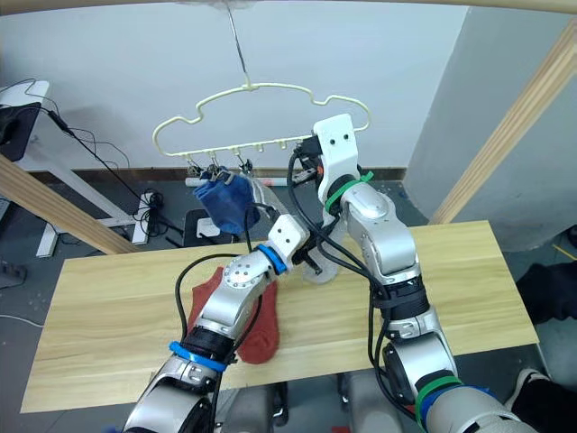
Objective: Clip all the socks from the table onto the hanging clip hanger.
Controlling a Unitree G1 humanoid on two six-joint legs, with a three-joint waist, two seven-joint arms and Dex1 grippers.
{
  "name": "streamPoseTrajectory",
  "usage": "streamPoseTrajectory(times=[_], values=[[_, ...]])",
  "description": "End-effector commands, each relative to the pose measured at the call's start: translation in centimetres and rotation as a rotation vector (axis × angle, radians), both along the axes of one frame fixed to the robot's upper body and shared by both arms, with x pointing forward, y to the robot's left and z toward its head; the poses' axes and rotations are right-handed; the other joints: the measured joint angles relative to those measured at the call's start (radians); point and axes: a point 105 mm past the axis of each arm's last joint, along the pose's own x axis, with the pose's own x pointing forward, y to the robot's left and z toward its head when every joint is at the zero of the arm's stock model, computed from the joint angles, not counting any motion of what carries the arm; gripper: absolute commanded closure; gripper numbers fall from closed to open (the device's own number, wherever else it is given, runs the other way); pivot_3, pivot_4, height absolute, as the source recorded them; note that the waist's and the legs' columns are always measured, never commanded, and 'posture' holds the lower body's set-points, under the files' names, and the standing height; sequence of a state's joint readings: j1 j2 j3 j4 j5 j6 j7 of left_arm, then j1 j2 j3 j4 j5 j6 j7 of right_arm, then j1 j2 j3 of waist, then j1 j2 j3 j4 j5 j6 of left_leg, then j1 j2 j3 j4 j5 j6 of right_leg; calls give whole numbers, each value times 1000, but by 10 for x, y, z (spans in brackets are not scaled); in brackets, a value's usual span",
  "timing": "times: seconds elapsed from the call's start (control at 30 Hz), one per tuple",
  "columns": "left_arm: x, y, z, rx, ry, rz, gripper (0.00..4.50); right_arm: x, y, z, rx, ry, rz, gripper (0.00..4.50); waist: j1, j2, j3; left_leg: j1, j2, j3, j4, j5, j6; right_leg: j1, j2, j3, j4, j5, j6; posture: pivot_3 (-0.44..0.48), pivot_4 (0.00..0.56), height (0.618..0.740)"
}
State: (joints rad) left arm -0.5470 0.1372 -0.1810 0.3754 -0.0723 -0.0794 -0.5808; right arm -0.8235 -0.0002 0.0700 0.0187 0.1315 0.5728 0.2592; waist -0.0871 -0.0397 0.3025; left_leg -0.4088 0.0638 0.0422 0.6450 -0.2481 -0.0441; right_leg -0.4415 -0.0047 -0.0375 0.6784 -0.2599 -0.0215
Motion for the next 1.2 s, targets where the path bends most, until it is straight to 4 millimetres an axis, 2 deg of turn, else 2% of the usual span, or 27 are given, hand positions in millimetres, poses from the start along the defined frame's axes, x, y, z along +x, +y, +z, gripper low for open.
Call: streamPoseTrajectory(times=[0.03, 0.57, 1.2], values=[[6, 5, 16, -17, -88, -6, 4442, -7, 2, 9, 24, -27, 27, 4500, 0, 0, 0, 0, 0, 0, 0, 0, 0, 0, 0, 0, 0, 0, 0, -197, 310, 740], [13, 21, 36, -34, -230, 54, 4442, -9, 2, 4, 6, -14, 37, 4500, 0, 0, 0, -1, 0, -1, 0, 0, 0, 0, 0, -1, 0, 0, 0, -191, 313, 740], [16, 21, 55, -52, -312, 86, 4442, -9, 3, -1, -19, -4, 39, 4500, 1, 0, 0, -1, 0, -1, 0, 0, 0, 0, 0, -1, 0, 0, 0, -188, 316, 740]])
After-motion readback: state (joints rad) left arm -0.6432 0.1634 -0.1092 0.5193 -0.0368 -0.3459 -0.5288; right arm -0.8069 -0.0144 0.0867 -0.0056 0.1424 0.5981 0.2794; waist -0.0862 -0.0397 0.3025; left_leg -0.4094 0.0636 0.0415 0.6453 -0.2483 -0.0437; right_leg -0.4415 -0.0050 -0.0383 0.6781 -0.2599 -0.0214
